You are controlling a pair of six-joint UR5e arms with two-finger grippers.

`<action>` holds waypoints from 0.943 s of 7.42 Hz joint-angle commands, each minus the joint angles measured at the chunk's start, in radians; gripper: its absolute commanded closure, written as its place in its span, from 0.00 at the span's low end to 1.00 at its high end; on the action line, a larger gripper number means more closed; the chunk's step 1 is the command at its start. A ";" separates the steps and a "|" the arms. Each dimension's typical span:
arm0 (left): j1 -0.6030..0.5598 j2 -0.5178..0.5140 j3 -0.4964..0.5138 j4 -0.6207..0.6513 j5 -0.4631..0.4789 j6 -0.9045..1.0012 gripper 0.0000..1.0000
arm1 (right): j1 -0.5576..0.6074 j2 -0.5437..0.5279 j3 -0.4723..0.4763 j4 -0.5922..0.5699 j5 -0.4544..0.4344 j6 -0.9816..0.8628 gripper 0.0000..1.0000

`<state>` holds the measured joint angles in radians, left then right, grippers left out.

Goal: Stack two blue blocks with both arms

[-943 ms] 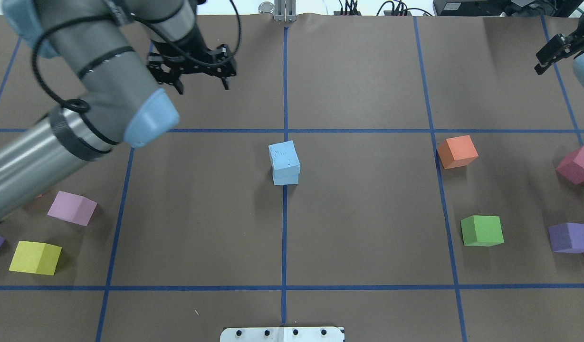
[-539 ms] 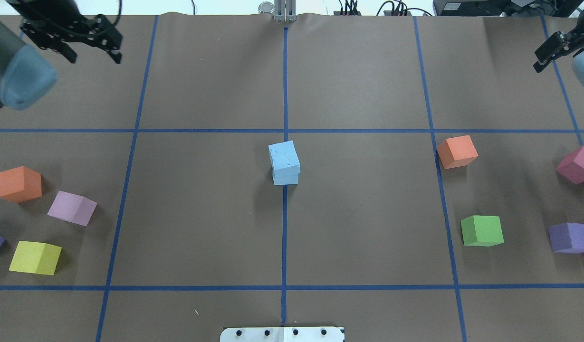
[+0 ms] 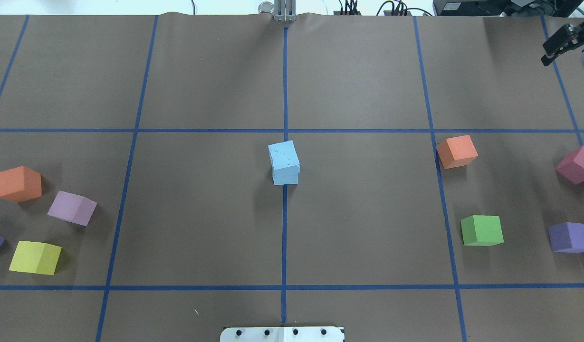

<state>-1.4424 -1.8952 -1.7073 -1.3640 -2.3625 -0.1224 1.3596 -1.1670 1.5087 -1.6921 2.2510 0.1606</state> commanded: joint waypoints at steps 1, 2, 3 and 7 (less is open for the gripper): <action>-0.116 0.083 0.053 -0.006 -0.009 0.163 0.03 | 0.082 -0.008 -0.056 0.003 0.039 -0.013 0.00; -0.148 0.100 0.079 -0.007 -0.009 0.205 0.03 | 0.101 -0.002 -0.094 0.002 0.045 -0.015 0.00; -0.182 0.123 0.101 -0.012 -0.009 0.231 0.03 | 0.119 -0.003 -0.108 0.003 0.048 -0.018 0.00; -0.208 0.237 0.226 -0.212 -0.009 0.277 0.03 | 0.162 -0.048 -0.166 0.005 0.047 -0.094 0.00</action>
<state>-1.6474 -1.6821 -1.5402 -1.5049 -2.3709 0.1496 1.5183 -1.1998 1.3696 -1.6924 2.2995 0.0965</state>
